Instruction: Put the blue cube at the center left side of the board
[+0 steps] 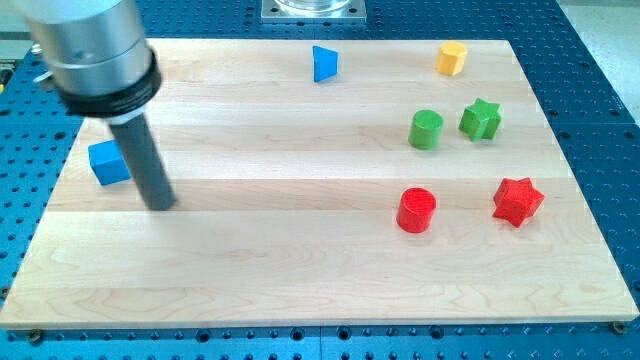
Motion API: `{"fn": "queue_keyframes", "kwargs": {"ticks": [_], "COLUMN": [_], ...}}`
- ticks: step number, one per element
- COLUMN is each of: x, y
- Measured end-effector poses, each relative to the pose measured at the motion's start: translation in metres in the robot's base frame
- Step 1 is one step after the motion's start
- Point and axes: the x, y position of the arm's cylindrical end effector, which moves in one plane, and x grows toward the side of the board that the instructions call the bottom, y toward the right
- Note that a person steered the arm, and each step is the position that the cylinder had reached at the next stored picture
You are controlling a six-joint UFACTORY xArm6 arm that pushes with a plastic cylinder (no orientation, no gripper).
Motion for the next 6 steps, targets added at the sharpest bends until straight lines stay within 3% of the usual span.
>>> {"fn": "queue_keyframes", "kwargs": {"ticks": [1,2,4,6], "x": [-0.018,-0.031,-0.031,-0.033], "y": [-0.040,-0.043,0.055,0.070]}}
